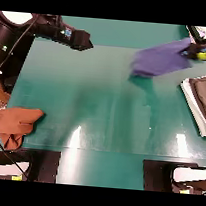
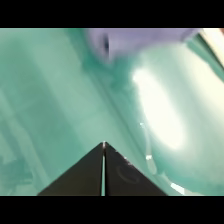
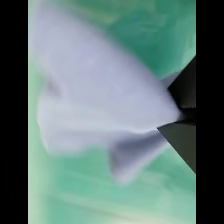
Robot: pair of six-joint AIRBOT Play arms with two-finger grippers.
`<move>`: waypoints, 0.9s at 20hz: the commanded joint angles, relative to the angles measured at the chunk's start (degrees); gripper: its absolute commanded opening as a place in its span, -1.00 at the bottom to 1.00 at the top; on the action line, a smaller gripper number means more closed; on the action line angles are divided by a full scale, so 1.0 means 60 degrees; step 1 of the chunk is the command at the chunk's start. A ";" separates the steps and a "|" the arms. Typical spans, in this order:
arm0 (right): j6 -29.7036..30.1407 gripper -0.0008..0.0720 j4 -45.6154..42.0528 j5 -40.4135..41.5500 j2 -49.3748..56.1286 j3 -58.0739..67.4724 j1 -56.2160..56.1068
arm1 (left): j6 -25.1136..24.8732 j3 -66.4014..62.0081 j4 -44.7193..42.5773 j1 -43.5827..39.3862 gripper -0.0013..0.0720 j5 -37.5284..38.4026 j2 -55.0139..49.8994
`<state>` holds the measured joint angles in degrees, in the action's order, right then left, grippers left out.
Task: Fold the shirts.
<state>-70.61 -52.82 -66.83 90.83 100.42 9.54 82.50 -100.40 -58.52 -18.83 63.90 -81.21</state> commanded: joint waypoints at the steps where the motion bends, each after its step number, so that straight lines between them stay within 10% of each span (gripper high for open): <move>1: -0.0025 -0.94 -0.0157 0.0160 -0.0280 0.0226 0.1920 | 0.0004 -0.0004 0.0011 -0.0375 -0.90 -0.0335 0.0004; 11: 0.0222 -0.94 0.1093 0.1158 -0.0947 0.0229 0.3519 | -0.0004 -0.0004 -0.0076 -0.0382 -0.89 -0.0477 0.0004; 18: 0.0310 -0.94 -0.0805 -0.0397 -0.2160 0.0208 0.4095 | -0.0011 -0.0004 -0.0302 -0.0382 -0.89 -0.0426 0.0000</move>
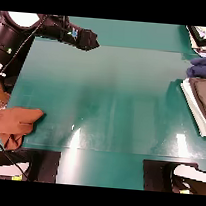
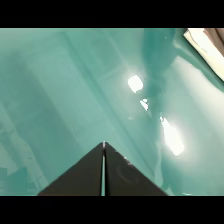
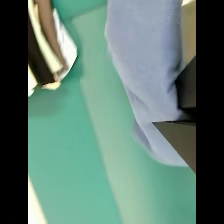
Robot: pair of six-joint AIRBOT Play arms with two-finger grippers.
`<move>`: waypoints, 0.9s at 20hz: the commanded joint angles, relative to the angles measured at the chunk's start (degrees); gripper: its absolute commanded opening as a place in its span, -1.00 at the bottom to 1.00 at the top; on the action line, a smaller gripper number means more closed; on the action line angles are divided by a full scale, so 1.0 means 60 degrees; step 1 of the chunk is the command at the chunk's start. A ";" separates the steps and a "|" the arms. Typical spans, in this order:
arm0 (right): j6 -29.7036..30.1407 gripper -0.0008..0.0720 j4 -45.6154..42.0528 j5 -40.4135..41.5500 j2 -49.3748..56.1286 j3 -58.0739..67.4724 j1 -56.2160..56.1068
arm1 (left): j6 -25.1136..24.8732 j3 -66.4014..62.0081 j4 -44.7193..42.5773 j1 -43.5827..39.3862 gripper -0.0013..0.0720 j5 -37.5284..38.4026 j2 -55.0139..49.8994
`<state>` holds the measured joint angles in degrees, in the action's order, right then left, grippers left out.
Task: Fold the shirts.
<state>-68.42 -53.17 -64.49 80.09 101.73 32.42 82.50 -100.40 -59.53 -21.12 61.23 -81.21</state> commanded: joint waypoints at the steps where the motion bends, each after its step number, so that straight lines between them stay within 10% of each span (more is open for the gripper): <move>1: -0.0211 -0.94 -0.0936 -0.1133 -0.0474 -0.0095 0.0484 | -0.0022 -0.0004 -0.0182 -0.0004 -0.90 0.0036 0.0000; 13: -0.0382 -0.88 -0.3147 -0.2178 -0.2357 -0.4444 0.3279 | -0.0084 -0.0004 -0.0266 -0.0004 -0.89 0.0452 -0.0200; 18: -0.0386 0.30 -0.3104 -0.2211 -0.2481 -0.4849 0.3803 | -0.0080 -0.0004 -0.0266 -0.0004 -0.89 0.0481 -0.0273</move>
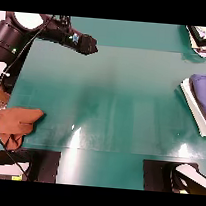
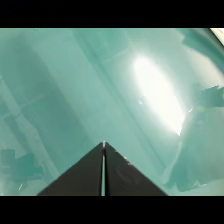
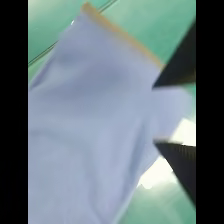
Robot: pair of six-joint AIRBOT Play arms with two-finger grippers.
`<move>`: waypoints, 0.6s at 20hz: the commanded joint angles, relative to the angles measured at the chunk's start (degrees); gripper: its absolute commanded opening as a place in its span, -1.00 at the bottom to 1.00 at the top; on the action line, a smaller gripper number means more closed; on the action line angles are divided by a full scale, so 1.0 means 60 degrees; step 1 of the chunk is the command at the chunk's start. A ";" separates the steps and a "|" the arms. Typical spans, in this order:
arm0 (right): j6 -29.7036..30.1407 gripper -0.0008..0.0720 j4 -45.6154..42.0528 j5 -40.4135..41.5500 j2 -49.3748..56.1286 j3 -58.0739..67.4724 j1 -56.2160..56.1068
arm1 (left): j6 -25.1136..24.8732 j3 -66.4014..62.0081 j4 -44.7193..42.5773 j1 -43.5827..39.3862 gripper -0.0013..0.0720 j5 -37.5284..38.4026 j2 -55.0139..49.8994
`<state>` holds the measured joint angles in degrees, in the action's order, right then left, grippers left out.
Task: Fold the shirts.
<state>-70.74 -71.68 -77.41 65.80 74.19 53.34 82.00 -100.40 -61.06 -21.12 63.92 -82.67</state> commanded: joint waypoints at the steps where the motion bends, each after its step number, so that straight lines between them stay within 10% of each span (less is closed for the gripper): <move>1: -0.0004 0.48 0.0215 -0.0073 -0.0098 -0.0120 0.0331 | 0.0004 -0.0004 -0.0007 -0.0004 -0.89 0.0033 -0.0033; 6: -0.0022 0.47 0.3493 -0.0036 -0.0098 0.0925 -0.0994 | 0.0007 -0.0004 -0.0007 0.0000 -0.89 -0.0040 -0.0029; 12: -0.0015 0.47 0.3661 0.0754 -0.0095 0.1326 -0.5657 | 0.0022 -0.0004 0.0015 0.0000 -0.89 -0.0240 -0.0029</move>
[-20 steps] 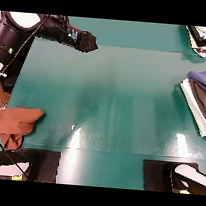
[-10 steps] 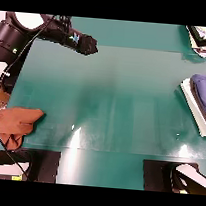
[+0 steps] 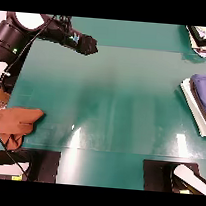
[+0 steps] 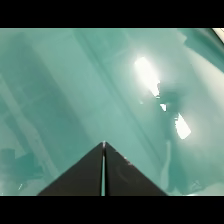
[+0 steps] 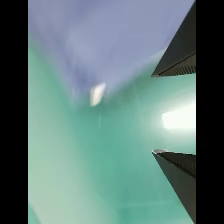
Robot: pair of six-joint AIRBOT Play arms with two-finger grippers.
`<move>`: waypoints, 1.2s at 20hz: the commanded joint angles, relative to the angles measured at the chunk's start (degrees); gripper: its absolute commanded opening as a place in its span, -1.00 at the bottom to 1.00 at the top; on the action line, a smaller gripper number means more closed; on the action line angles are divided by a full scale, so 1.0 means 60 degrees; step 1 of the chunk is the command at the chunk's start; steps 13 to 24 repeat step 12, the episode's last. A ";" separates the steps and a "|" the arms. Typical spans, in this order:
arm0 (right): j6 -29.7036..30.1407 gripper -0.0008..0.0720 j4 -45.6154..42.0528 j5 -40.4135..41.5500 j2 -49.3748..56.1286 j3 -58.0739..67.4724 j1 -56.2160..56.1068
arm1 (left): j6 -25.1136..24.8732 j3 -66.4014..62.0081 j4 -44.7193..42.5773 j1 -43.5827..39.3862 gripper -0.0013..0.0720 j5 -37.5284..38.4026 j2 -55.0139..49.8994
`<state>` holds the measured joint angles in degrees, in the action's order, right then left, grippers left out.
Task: Fold the shirts.
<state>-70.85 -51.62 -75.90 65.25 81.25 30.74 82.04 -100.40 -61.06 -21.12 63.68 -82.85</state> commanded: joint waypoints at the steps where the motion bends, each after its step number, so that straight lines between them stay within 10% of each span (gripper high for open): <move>1: 0.0007 0.46 0.0317 0.0754 0.0004 0.0149 -0.2532 | 0.0015 -0.0004 0.0015 0.0000 -0.89 -0.0313 0.0000; 6: 0.0754 -0.94 0.0317 0.1632 0.0007 0.0149 -0.4768 | 0.0015 -0.0007 0.0015 0.0000 -0.89 -0.0794 0.0000; 24: 0.0750 -0.94 0.0321 0.1628 0.0004 0.0149 -0.5260 | 0.0015 -0.0007 0.0015 0.0000 -0.89 -0.0867 0.0000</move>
